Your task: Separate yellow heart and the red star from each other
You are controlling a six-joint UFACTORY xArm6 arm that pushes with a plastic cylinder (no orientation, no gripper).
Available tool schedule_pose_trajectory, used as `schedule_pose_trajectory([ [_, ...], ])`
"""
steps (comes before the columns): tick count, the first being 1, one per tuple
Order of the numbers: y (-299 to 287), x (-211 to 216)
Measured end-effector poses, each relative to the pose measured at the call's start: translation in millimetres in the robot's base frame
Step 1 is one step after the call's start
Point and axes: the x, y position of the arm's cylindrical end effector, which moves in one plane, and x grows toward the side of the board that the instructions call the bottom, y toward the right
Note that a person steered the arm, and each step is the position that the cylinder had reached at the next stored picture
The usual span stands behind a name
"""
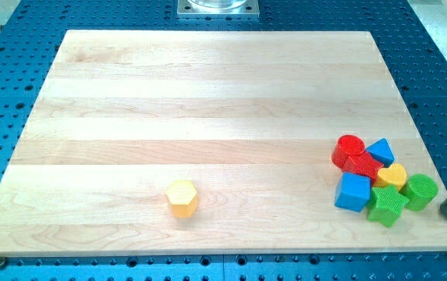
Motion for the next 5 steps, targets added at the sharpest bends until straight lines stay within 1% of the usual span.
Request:
schedule_pose_trajectory([
  [1, 14, -26],
  [3, -109, -25],
  [4, -132, -33],
  [5, -185, -40],
])
